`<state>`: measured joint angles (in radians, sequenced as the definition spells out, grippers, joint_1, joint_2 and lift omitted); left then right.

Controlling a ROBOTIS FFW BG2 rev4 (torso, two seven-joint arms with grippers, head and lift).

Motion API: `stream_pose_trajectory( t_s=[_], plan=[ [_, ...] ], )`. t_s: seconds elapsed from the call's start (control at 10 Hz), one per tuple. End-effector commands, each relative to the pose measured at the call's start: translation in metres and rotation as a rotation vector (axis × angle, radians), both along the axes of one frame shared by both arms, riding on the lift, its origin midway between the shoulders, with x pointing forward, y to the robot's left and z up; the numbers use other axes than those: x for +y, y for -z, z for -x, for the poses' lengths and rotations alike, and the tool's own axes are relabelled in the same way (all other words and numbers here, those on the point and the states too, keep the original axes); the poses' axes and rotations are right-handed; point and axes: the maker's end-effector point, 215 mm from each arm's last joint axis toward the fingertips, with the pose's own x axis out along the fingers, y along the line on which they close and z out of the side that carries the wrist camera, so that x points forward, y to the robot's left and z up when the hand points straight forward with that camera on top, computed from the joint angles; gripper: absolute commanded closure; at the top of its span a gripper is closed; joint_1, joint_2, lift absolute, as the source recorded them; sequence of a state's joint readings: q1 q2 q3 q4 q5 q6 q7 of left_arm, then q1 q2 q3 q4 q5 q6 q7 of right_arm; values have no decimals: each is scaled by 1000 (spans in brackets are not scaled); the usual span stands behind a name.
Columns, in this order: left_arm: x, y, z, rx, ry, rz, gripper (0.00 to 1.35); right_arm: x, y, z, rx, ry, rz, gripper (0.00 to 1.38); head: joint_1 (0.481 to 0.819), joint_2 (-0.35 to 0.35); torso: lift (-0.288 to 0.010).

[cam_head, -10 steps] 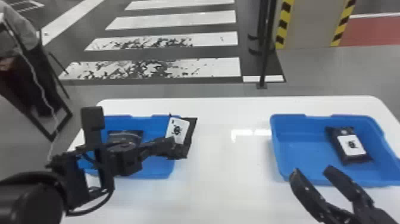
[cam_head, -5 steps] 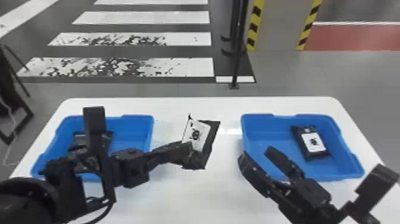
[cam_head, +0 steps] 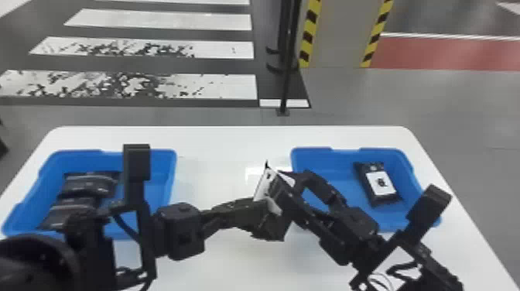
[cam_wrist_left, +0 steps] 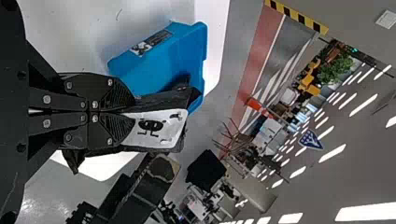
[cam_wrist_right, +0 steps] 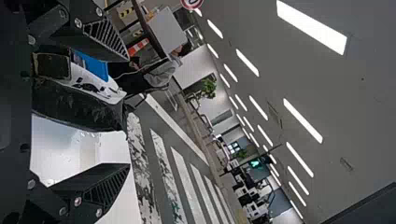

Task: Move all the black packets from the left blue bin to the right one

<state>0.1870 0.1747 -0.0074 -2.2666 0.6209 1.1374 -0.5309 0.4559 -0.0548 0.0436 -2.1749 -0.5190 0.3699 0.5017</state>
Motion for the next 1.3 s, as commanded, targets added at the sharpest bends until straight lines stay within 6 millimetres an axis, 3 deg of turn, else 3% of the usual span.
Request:
stream_pose_trajectory(
  t_s=[0.0,0.2,0.5,0.6,0.7,0.8,0.9,1.1,1.2],
  plan=[
    [-10,-2,6,5,25,15,1202,6,7,0,21,-13,-19,447,695,-57,-140],
    [-11,-2,7,5,27,18,1202,3,5,-2,12,-1,-27,1283,695,-64,-140],
    [-8,-4,5,3,14,25,1200,8,8,2,36,-21,-45,1280,695,-68,-140],
    [-4,-3,4,12,-3,36,981,8,7,0,34,-21,-50,1280,695,-62,-140],
    [4,1,3,27,-33,47,496,5,10,-5,40,-17,-55,1280,695,-56,-140],
    [10,7,6,41,-50,50,145,-5,13,-16,36,-5,-41,1280,695,-49,-140],
    [15,8,10,47,-61,54,84,-16,17,-30,30,11,-13,1280,695,-47,-140],
    [21,8,24,63,-73,77,150,-44,29,-67,19,43,70,1280,695,-60,-140],
    [26,7,29,68,-84,86,151,-75,43,-89,32,98,127,1280,695,-75,-140]
  ],
)
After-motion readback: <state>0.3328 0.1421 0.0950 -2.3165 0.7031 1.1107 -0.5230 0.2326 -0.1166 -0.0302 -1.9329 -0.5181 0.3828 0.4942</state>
